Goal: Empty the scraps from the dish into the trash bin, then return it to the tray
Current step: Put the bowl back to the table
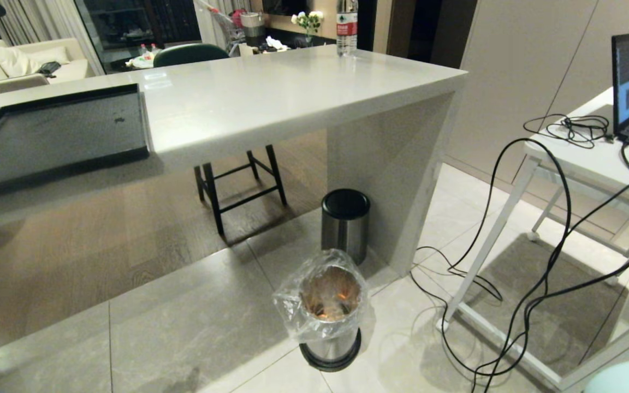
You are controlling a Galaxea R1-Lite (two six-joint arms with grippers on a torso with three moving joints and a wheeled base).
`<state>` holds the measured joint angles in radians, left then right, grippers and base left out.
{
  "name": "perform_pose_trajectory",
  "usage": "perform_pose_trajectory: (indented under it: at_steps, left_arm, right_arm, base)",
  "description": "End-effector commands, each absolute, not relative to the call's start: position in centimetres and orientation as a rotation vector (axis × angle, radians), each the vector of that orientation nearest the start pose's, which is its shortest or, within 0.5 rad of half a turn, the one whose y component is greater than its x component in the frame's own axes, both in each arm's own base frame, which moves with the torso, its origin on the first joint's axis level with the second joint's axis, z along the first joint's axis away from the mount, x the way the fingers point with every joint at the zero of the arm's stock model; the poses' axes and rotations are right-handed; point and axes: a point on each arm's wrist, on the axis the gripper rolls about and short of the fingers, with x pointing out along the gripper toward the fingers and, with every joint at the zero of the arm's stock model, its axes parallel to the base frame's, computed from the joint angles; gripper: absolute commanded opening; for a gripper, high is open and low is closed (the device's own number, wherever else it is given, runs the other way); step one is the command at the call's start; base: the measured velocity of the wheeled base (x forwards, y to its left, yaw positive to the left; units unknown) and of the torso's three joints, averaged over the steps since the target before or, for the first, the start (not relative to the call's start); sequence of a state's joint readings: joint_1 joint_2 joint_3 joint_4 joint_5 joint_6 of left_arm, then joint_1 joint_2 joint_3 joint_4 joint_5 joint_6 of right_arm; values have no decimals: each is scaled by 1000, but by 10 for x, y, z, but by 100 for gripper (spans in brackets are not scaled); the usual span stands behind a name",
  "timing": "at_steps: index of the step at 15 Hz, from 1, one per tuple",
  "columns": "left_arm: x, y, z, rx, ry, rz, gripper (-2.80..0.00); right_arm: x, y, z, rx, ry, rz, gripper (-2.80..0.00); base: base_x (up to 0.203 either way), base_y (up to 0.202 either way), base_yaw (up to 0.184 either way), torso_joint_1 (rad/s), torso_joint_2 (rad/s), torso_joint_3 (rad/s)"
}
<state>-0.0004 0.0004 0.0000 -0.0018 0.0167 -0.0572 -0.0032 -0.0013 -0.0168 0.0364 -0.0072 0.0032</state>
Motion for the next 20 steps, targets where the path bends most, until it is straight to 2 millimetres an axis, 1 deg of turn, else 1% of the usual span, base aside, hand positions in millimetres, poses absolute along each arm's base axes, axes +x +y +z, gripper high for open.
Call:
perform_pose_trajectory:
  at_steps: [1,13,20]
  left_arm:
    - [-23,0,76,-58,-2,17,-280]
    - [-23,0,76,-58,-2,17,-280]
    - [-23,0,76,-57,0,17,-280]
  right_arm:
    - [-24,0,76,3,20,-11,-280]
    - [-24,0,76,28,21,-13,-280]
    - [-24,0,76,28,21,-14,-280]
  base:
    - [0,0,0,0,0,0]
    - [0,-1,5,0,0,0]
    - [1,-8,166,4,2,3]
